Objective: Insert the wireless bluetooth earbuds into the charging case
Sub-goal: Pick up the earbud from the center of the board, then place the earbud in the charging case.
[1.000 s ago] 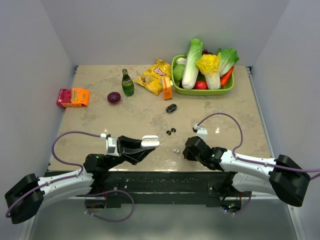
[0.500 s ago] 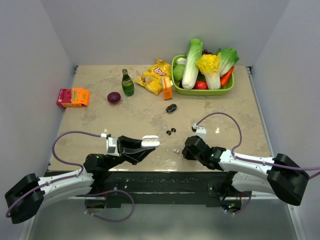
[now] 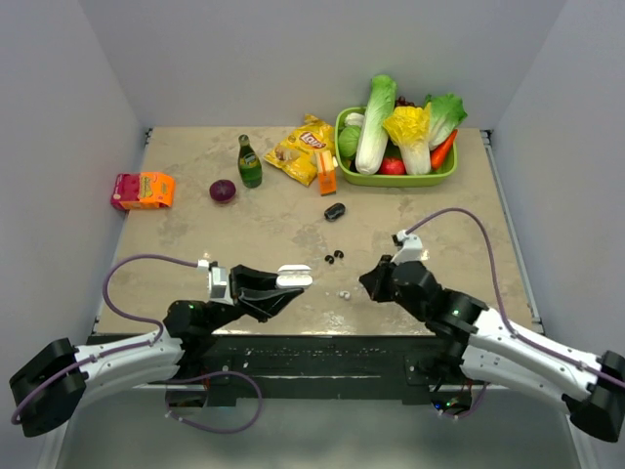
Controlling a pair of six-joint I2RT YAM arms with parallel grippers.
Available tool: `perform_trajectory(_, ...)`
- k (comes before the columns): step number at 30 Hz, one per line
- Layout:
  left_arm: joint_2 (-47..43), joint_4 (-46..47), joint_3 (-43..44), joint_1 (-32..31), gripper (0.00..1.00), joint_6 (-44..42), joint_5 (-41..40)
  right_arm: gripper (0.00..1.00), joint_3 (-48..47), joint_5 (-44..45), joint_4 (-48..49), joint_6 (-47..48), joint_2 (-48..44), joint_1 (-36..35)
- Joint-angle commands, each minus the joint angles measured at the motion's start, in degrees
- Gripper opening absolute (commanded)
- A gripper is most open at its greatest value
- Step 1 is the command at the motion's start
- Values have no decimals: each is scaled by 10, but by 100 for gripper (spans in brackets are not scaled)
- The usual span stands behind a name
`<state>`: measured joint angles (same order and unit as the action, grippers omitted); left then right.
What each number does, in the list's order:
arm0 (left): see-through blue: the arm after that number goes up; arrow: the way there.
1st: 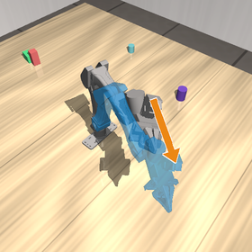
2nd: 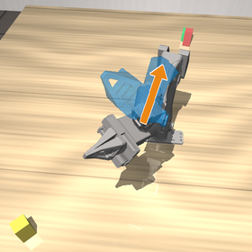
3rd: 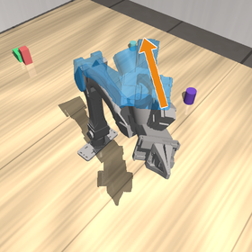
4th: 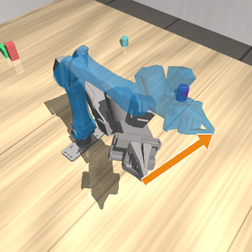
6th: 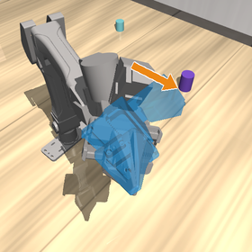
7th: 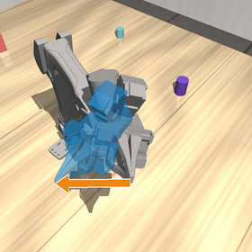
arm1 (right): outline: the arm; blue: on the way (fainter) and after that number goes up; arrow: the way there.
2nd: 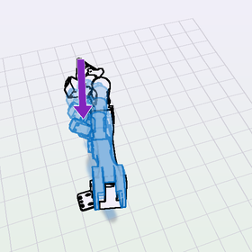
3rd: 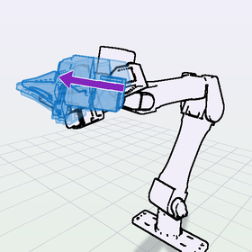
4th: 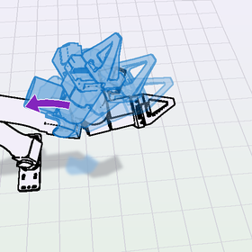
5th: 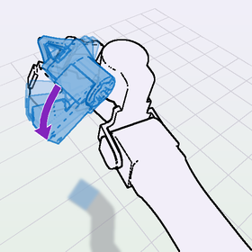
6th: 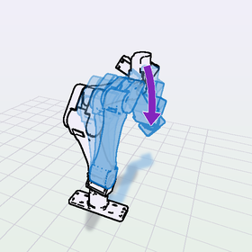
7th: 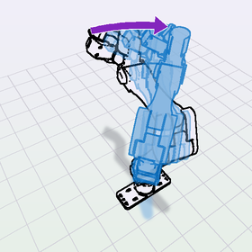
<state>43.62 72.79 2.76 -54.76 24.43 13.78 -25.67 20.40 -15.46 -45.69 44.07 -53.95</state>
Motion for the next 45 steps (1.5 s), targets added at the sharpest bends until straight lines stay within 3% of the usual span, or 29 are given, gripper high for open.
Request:
perform_trajectory(1,9,83,-121,2,0,9,-3,0,-95,-20,-9,145,-98,0)
perform_trajectory(9,35,112,-66,3,0,37,63,0,-163,-346,94,293,-115,-1)
perform_trajectory(13,31,97,-32,4,0,43,86,0,-179,-401,98,349,-118,-6)
perform_trajectory(18,21,23,20,8,0,34,113,0,-204,-440,76,388,-117,-7)
perform_trajectory(27,81,35,73,11,0,45,177,0,-212,-495,69,402,-100,-15)
perform_trajectory(35,139,78,99,12,0,59,204,0,-208,-478,83,402,-89,-38)
perform_trajectory(45,140,91,107,11,0,65,206,0,-219,-437,52,414,-60,-68)
